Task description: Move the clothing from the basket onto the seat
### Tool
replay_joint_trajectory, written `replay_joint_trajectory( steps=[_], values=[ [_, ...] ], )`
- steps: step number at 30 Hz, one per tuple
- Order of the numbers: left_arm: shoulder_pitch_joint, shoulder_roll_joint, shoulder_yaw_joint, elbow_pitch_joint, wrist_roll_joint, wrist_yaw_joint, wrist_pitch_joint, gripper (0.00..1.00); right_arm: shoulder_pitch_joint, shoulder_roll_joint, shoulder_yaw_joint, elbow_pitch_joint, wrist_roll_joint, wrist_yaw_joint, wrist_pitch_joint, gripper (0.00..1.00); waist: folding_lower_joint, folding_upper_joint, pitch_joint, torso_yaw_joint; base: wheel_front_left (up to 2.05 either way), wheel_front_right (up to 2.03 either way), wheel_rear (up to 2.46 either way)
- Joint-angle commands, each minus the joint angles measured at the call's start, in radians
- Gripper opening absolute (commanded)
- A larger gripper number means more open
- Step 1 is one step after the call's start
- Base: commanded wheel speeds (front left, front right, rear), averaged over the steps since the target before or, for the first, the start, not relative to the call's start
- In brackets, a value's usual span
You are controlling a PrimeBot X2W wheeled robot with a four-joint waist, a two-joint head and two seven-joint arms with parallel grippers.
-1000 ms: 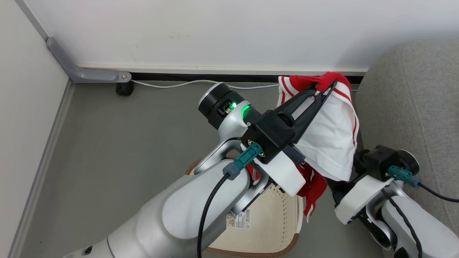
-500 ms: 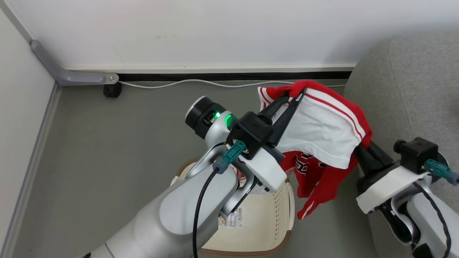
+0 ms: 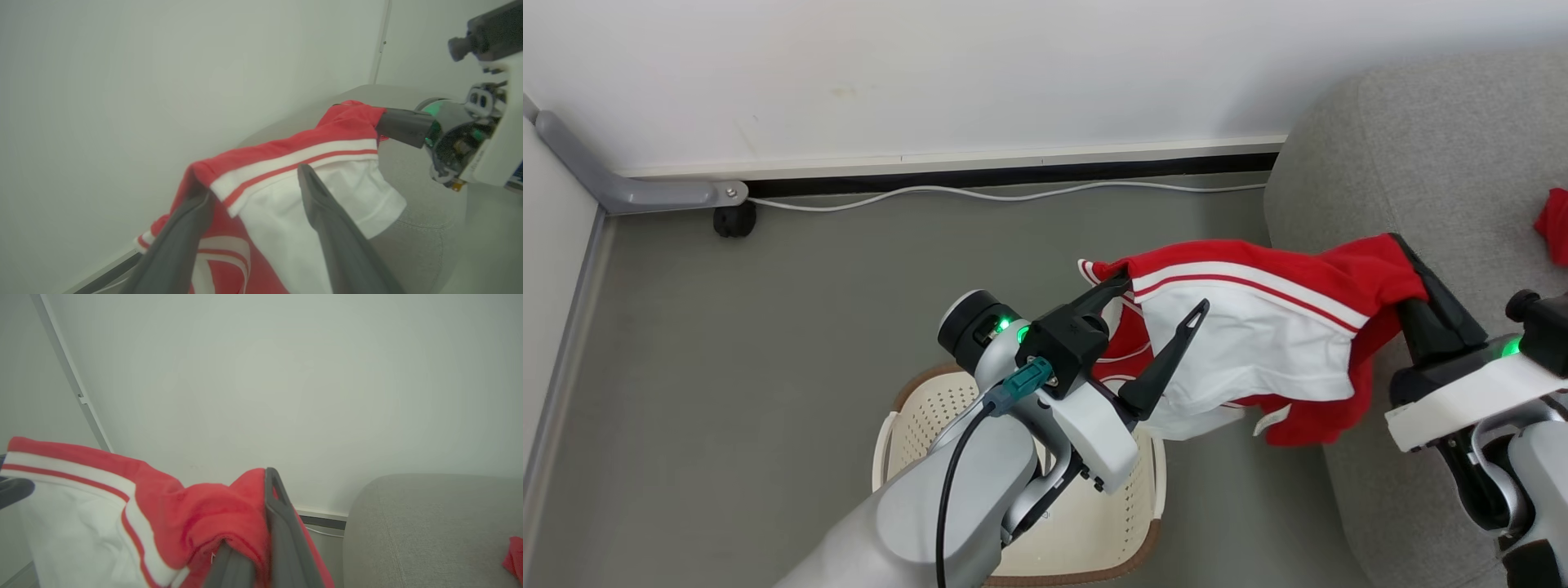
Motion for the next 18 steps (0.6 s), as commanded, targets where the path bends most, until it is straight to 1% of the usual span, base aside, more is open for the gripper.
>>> replay_joint_trajectory(
  steps=[1, 8, 12, 18],
  values=[
    [-0.006, 0.007, 0.038, -0.014, -0.008, -0.012, -0.006, 1.0, 0.008, -0.02, -0.009, -0.032, 0.01, 0.004, -0.006, 0.0, 0.0, 0.0, -0.001, -0.008, 0.0, 0.0, 0.0],
    [0.018, 0.007, 0.049, 0.04, -0.022, -0.08, -0.006, 1.0, 0.003, -0.017, -0.081, -0.06, 0.015, 0.004, -0.006, 0.0, 0.0, 0.0, -0.014, -0.05, 0.0, 0.0, 0.0],
    [0.024, 0.006, 0.053, 0.066, -0.028, -0.102, -0.006, 1.0, 0.003, -0.015, -0.106, -0.072, 0.016, 0.004, -0.006, 0.0, 0.0, 0.0, -0.021, -0.072, 0.0, 0.0, 0.0],
    [0.026, 0.006, 0.058, 0.111, -0.042, -0.137, -0.006, 1.0, 0.003, -0.017, -0.135, -0.09, 0.017, 0.004, -0.006, 0.0, 0.0, 0.0, -0.032, -0.132, 0.0, 0.0, 0.0]
  ],
)
